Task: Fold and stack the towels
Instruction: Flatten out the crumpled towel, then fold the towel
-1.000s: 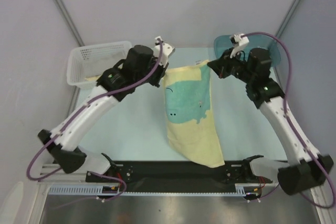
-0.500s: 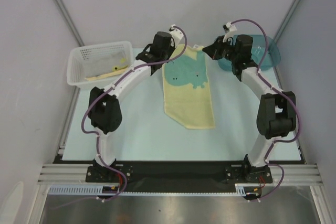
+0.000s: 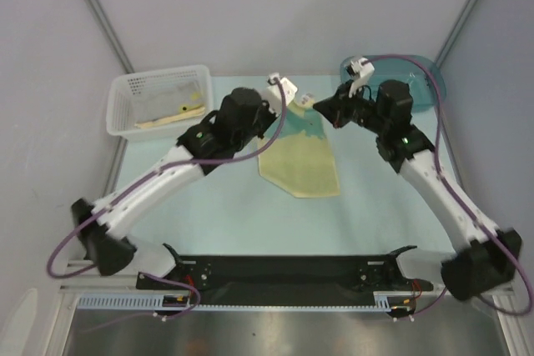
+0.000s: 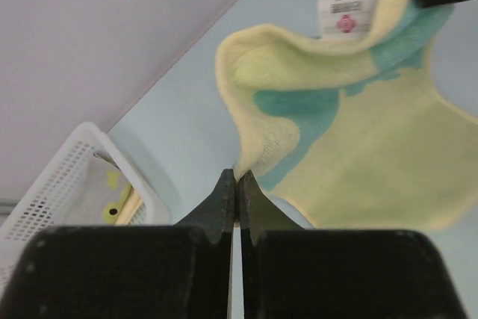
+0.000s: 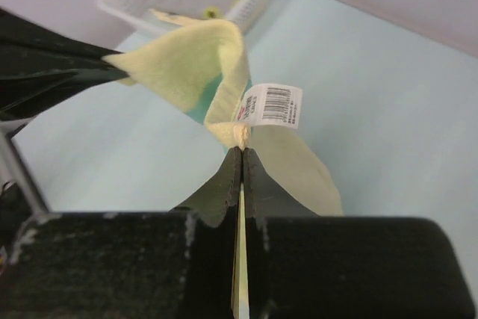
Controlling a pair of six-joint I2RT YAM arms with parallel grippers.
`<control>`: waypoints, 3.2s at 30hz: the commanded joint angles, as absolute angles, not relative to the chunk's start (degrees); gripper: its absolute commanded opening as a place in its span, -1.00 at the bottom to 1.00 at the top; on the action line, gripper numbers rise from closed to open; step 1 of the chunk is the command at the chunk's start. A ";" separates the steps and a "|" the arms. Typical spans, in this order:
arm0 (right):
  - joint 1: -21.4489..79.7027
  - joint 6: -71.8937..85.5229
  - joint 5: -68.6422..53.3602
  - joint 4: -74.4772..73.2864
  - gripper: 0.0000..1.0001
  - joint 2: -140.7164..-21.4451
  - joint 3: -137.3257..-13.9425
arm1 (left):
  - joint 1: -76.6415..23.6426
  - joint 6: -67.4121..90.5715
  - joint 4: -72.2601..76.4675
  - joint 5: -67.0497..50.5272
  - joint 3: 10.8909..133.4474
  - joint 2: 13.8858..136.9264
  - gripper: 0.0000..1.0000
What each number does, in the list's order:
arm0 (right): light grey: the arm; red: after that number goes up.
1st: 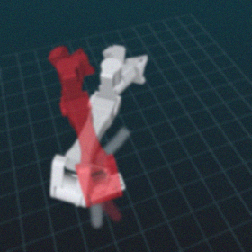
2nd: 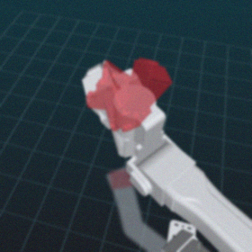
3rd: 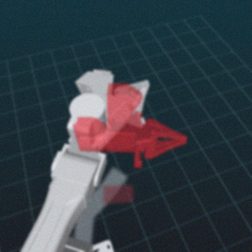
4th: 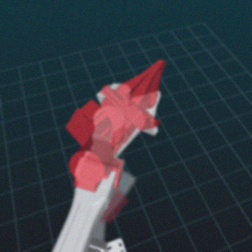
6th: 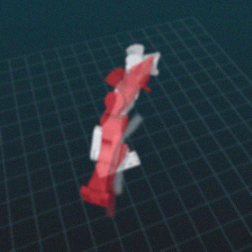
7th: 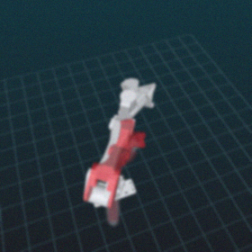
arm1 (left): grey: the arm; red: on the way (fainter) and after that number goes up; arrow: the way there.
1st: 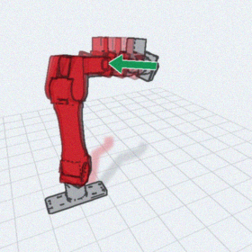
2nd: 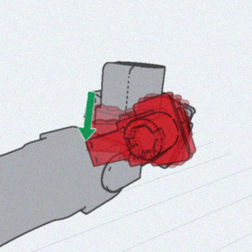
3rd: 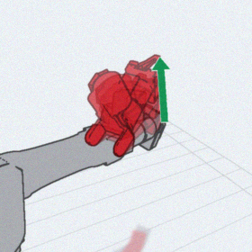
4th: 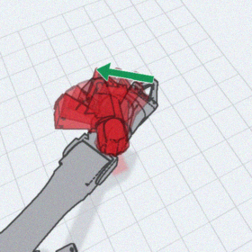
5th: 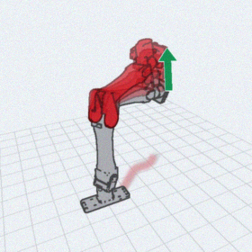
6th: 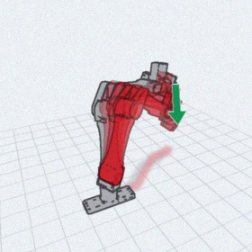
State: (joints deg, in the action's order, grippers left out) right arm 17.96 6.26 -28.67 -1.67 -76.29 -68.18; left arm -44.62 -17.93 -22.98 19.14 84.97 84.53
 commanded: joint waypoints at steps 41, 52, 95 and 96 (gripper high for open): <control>11.34 9.94 -31.20 18.54 -1.00 -94.72 -72.49 | -32.97 -15.64 -25.40 7.47 108.78 109.84 -1.00; 8.70 7.82 -36.91 23.29 -1.00 -111.53 -80.69 | -27.95 -22.85 -24.96 2.83 116.22 120.95 -0.99; 19.60 15.38 -24.44 9.06 -1.00 -68.03 -31.11 | -40.43 -9.41 -32.08 -5.37 63.11 84.90 -0.99; 19.60 15.47 -24.26 8.53 -1.00 -67.68 -31.11 | -40.52 -9.14 -32.08 -4.75 63.11 84.47 -0.99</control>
